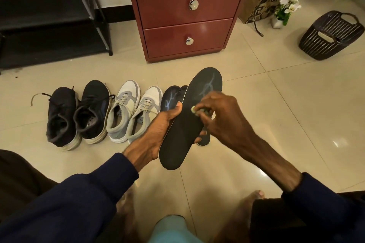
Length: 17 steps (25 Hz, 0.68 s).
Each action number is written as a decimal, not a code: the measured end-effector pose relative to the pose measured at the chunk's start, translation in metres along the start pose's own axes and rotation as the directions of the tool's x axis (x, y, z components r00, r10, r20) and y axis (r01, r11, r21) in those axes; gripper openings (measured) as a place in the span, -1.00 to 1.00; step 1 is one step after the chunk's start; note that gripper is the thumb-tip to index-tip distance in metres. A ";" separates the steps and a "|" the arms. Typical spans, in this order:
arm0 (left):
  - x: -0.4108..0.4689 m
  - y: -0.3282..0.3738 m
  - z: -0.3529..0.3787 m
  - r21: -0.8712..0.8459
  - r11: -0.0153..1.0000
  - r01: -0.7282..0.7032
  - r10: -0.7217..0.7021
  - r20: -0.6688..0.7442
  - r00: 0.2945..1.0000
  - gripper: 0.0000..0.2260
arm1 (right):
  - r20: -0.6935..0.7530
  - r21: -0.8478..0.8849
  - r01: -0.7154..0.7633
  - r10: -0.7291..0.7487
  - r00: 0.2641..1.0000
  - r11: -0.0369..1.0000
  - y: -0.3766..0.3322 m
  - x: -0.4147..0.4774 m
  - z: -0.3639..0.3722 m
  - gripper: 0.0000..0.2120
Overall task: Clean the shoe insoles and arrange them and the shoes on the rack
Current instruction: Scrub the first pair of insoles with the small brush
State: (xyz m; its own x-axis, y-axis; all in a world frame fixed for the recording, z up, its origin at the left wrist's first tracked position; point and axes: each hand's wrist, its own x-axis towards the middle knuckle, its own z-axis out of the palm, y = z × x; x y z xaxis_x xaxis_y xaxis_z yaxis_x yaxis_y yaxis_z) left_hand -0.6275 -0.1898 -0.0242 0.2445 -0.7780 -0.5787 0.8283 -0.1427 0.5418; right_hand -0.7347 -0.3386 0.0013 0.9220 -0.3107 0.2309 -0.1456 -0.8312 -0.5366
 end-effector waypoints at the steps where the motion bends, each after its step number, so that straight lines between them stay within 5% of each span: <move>1: -0.002 0.000 0.003 0.021 1.000 0.011 -0.011 0.002 1.000 -0.53 | -0.101 -0.062 -0.061 0.054 0.993 0.996 0.009 0.005 -0.003 -0.85; 3: -0.004 0.001 0.006 0.042 0.999 0.034 -0.034 0.006 0.999 -0.51 | -0.176 -0.089 -0.125 0.108 0.979 0.988 0.009 0.002 0.000 -0.83; 8: -0.002 -0.001 -0.003 -0.008 0.999 0.051 -0.051 0.000 0.999 -0.59 | 0.192 0.089 0.043 -0.059 0.980 0.995 -0.020 -0.010 -0.001 -0.85; 11: -0.007 0.000 0.005 0.065 0.997 0.038 -0.040 0.016 0.999 -0.53 | -0.095 -0.077 -0.096 0.089 0.992 0.992 0.011 0.004 -0.010 -0.83; 13: -0.008 0.001 0.007 0.081 0.996 0.043 -0.043 -0.008 0.999 -0.53 | -0.143 -0.090 -0.131 0.117 0.983 0.987 0.009 -0.001 -0.007 -0.83; 17: -0.005 0.001 0.000 0.028 0.999 0.046 -0.045 -0.028 0.999 -0.56 | 0.269 0.142 0.016 -0.055 0.962 0.990 -0.027 -0.017 -0.001 -0.85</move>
State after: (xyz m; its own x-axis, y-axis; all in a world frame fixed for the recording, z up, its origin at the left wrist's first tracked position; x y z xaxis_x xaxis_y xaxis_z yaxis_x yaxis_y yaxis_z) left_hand -0.6279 -0.1861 -0.0212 0.2208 -0.7533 -0.6195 0.8243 -0.1954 0.5314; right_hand -0.7469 -0.3111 0.0127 0.9911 -0.1291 0.0327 -0.0781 -0.7624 -0.6424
